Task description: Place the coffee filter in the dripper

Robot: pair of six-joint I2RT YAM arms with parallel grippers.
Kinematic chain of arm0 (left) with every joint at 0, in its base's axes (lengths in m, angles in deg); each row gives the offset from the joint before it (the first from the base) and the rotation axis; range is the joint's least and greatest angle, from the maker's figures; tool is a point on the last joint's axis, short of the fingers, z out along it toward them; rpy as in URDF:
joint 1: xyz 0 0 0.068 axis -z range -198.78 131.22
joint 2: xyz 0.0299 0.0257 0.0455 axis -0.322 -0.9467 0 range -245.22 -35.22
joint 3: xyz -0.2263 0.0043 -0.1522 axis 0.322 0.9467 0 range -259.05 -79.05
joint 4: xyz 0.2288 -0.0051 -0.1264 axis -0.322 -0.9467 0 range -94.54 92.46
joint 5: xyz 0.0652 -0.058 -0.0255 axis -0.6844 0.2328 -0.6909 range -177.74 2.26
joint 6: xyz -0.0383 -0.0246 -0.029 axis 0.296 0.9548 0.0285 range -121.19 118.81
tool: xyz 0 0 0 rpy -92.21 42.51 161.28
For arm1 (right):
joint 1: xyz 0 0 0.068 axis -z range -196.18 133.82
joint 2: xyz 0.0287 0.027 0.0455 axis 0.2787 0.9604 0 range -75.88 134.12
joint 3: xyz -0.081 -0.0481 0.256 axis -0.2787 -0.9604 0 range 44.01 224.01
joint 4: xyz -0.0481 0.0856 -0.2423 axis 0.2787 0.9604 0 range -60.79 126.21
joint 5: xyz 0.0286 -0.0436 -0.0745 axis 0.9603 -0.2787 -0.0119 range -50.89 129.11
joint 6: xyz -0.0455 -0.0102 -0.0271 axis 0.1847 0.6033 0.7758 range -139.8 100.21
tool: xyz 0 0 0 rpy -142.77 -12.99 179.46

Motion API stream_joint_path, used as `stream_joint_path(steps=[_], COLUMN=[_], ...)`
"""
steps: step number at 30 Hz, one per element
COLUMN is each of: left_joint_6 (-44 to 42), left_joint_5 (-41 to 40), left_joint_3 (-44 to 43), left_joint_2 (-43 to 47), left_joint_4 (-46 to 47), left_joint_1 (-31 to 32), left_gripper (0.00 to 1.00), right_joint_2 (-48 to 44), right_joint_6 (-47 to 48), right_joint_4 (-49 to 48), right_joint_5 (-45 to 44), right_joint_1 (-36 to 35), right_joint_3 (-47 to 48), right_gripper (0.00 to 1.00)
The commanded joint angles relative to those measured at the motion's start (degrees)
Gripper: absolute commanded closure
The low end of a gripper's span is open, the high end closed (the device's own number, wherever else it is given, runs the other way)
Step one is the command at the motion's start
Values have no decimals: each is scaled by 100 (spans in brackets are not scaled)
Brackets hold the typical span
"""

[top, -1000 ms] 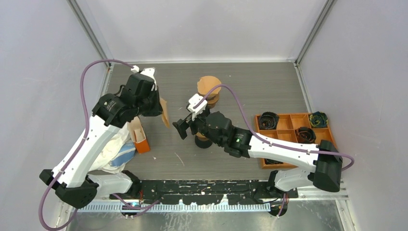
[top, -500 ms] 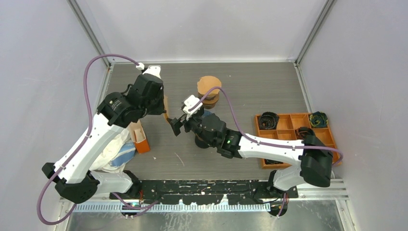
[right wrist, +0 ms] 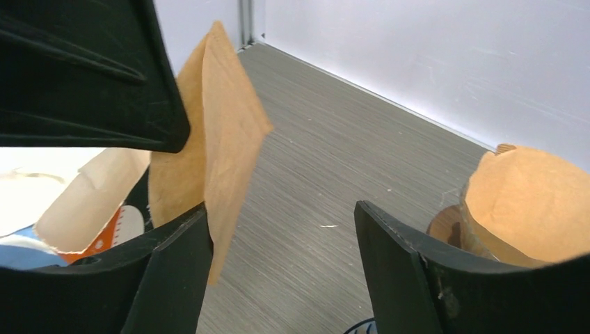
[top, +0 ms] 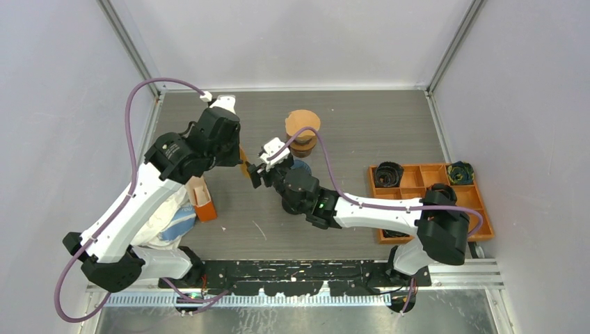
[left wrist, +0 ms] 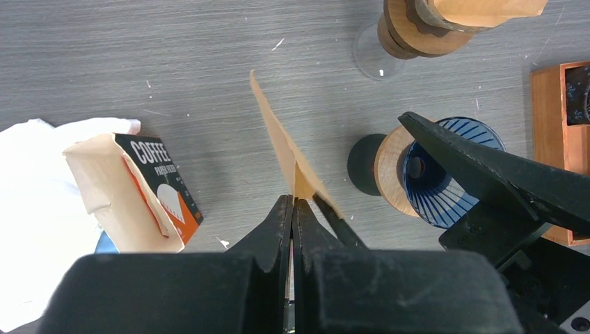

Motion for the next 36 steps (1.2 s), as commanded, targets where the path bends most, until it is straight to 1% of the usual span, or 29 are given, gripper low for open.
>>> stream_joint_path(steps=[1,4,6,12,16,20,26,27,30,33,35,36], left_joint_6=[14,10,18,36,44,53,53,53,39,7,-12,-10], left_joint_5=[-32,-11,7,122,186,296,316,309,323,327,317,316], left_joint_3=[-183,-147,-123,-71,-34,7,45,65,132,189,221,245], left_joint_2=[32,58,75,154,238,262,294,309,355,452,548,602], left_joint_4=[83,93,91,121,176,221,210,222,315,403,463,498], left_joint_1=[29,36,30,28,31,28,32,32,33,34,35,30], left_gripper=[100,100,100,100,100,100,100,99,91,79,74,70], right_joint_2=[25,29,46,152,192,261,170,129,6,-112,-215,-278], right_joint_6=[232,285,336,510,473,526,562,560,496,392,266,195], right_joint_4=[-684,-807,-908,-958,-967,-1019,-921,-863,-490,47,508,711], right_joint_5=[-597,-645,-627,-328,-164,-150,-51,-32,4,-1,-30,-69], right_joint_1=[-30,-30,-26,-30,-30,-30,-30,-30,-30,-30,-30,-30], right_joint_3=[4,-36,-53,-3,8,28,52,62,140,298,464,561], right_gripper=[26,33,34,45,46,53,80,85,98,99,99,99])
